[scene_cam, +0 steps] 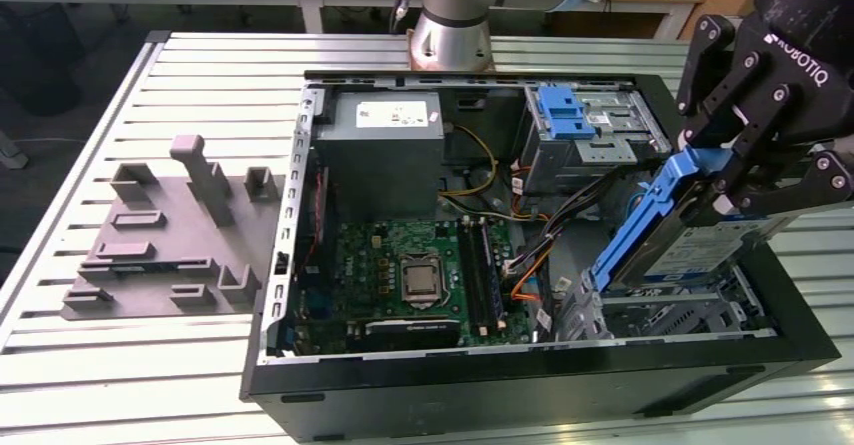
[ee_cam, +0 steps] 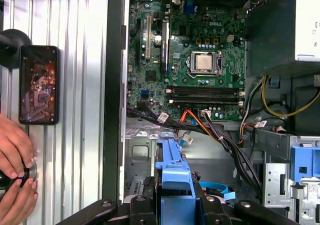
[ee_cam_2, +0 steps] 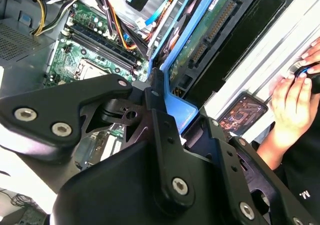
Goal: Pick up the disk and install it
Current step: 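Insert the disk into the insertion slot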
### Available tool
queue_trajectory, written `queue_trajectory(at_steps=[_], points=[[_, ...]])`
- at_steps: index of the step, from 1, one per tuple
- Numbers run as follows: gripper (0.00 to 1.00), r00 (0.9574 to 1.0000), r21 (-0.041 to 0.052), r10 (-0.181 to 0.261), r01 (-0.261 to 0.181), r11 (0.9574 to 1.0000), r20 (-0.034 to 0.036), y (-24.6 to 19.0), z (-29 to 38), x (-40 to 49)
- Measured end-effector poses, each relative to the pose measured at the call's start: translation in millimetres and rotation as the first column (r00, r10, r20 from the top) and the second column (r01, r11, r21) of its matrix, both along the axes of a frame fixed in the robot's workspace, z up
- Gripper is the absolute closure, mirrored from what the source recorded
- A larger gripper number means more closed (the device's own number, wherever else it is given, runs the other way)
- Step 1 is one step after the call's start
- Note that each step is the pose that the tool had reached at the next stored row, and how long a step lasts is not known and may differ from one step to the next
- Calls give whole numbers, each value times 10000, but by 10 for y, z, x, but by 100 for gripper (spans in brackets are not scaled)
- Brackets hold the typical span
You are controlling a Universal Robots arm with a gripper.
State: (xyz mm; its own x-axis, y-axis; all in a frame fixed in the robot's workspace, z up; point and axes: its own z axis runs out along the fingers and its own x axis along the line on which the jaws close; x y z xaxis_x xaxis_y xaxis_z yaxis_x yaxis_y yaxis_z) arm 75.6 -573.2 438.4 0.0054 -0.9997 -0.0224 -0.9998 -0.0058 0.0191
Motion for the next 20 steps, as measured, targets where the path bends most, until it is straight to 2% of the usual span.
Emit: queue_trajectory(at_steps=[7,20], points=[[64,10000,0,-2,2,10000,0,8,-12,21],[64,10000,-1,0,0,10000,0,8,-87,22]])
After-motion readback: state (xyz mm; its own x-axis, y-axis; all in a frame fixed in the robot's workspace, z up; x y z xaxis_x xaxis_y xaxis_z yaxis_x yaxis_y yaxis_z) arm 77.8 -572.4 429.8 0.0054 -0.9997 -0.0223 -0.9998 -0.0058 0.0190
